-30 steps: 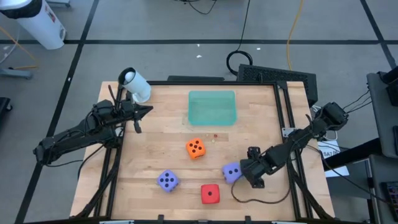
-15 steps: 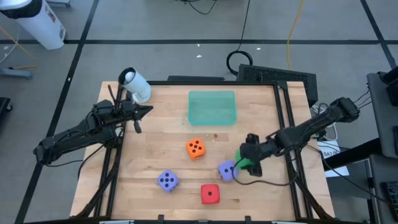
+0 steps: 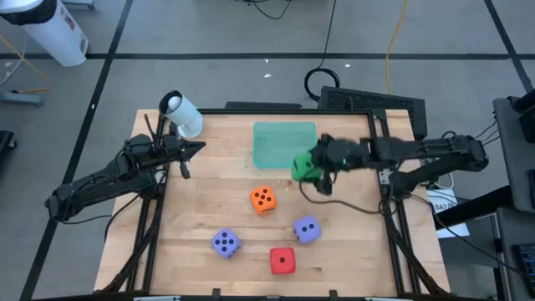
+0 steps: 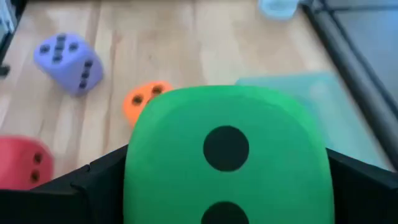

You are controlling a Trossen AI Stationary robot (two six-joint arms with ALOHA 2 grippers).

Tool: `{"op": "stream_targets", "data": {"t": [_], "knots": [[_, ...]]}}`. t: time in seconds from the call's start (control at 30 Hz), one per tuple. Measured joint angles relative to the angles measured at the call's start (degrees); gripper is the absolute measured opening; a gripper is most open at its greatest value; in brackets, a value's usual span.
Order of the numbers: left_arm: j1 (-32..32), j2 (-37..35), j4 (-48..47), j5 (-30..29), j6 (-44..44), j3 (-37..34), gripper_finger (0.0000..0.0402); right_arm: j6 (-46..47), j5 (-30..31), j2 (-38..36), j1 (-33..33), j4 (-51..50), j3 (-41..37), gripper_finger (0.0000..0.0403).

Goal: Pick & Place Dice
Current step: Put the large green dice into the light blue bin

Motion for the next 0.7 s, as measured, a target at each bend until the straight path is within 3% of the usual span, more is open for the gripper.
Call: {"op": "stream_targets", "data": {"t": [0.23, 0.7], "knots": [[0.0, 0.0, 0.1, 0.0, 0.0, 0.0, 0.0019, -7.4, -1.3, 6.8, -10.1, 0.0, 6.6, 0.0370], [0.0, 0.0, -0.1, 0.0, 0.8, 0.0, 0.0019, -20.7, -7.1, 19.7, -23.4, -6.5, 7.0, 0.0372]]}}
